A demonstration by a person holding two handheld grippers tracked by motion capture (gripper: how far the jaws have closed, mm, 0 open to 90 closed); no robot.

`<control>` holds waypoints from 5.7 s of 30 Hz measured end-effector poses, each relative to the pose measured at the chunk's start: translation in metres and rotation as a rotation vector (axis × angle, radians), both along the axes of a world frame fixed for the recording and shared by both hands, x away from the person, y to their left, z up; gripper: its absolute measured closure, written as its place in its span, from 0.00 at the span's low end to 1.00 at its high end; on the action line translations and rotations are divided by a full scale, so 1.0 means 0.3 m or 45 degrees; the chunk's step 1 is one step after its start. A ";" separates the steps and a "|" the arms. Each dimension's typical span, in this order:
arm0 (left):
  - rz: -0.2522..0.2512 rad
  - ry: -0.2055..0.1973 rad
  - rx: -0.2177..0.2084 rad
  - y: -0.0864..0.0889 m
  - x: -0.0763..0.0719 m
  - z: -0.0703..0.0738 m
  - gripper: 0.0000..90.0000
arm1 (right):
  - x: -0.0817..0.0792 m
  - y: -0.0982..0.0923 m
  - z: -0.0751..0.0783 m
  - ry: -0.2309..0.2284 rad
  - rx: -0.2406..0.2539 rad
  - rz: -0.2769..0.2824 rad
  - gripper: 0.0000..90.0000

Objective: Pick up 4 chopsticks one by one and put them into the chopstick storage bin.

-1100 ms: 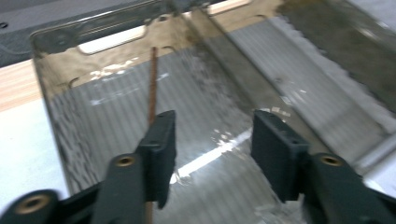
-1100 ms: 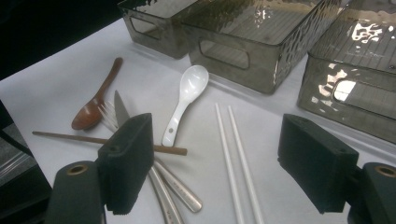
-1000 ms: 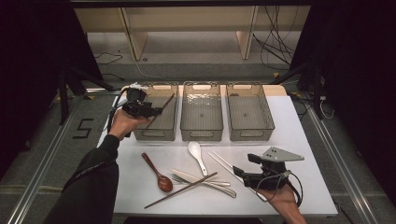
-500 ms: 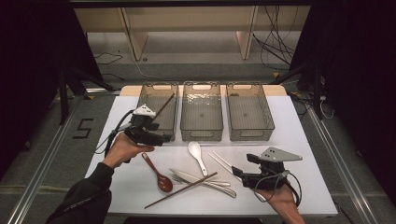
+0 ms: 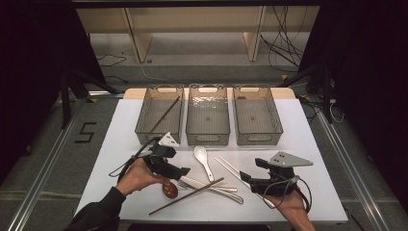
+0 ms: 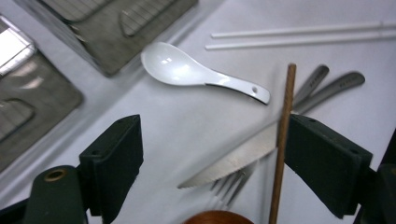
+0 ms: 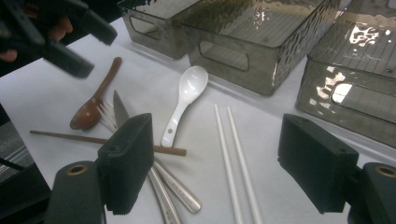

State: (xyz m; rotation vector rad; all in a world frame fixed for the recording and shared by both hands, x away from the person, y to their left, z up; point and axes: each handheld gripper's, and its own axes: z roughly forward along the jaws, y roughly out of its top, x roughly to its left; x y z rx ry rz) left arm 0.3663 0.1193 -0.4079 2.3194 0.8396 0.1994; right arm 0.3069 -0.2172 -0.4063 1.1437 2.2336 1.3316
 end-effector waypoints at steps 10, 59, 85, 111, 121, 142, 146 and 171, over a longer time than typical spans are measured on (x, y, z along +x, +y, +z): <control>-0.064 0.050 0.065 -0.046 -0.070 -0.041 0.18 | 0.000 0.001 0.000 -0.002 -0.002 -0.001 0.31; -0.213 0.159 0.345 -0.141 -0.119 -0.188 0.81 | 0.002 0.002 -0.003 -0.002 -0.007 0.011 0.31; -0.266 0.145 0.207 -0.134 -0.126 -0.126 0.94 | 0.002 0.002 -0.003 0.005 -0.007 0.008 0.31; -0.134 0.051 0.004 -0.042 -0.038 0.049 0.94 | 0.005 -0.001 -0.006 0.011 0.000 0.003 0.31; 0.069 -0.073 -0.064 0.072 0.118 0.151 0.94 | 0.004 0.000 -0.006 0.010 0.001 0.003 0.31; 0.341 -0.228 -0.064 0.195 0.450 0.252 0.94 | 0.005 -0.003 -0.007 0.016 0.009 0.007 0.31; 0.369 -0.231 -0.082 0.210 0.498 0.245 0.94 | 0.004 -0.005 -0.006 0.016 0.010 0.008 0.31; 0.522 -0.315 -0.100 0.290 0.604 0.174 0.94 | 0.005 -0.004 -0.007 0.019 0.015 0.016 0.31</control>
